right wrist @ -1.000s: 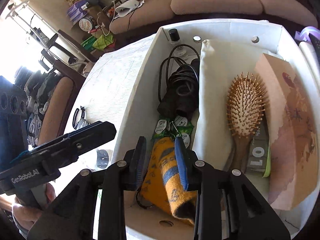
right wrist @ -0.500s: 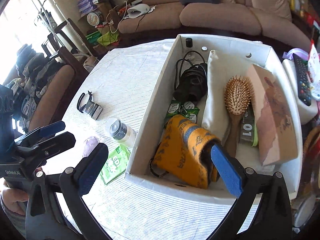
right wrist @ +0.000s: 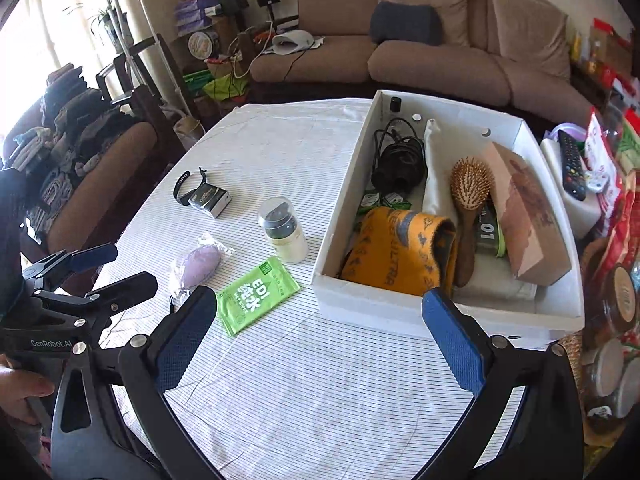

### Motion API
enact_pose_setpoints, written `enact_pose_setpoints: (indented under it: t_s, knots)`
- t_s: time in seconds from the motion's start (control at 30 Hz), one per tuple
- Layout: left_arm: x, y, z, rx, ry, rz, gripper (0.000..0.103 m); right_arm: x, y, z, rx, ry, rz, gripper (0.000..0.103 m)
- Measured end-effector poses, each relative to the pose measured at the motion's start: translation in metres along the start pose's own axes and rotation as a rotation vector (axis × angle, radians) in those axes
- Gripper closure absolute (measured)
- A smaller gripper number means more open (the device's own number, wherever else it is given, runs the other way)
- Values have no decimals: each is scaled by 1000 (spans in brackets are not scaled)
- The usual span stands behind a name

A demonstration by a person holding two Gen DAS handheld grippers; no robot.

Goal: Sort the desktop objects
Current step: 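Withdraw both open grippers from the white box, then move the right gripper toward the Olay jar with clear cap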

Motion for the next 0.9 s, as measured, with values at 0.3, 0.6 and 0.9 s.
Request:
enact_pose_setpoints:
  t_s: [0.3,0.6,0.9]
  knots:
    - [31,63,-9,-45,-65,-35,0,19,35,-10,-120,-101,1,0]
    - [48,133,11,-93,-85,-156,0,38,85,35,-223,-123,-10,0]
    - [39,188,31,-152,-121,-252,0,40,112,118,-37,-144,-14,0]
Point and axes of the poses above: each gripper's, at about its wrist camera, not at the fingertips, and z roughly the way its jaws point, y to its left, x to its underside, the point moved 3 cm from there along z, roughly the way its jaws point, and after that the axes turned 11 degrees about -y, right-handed, at the moved point
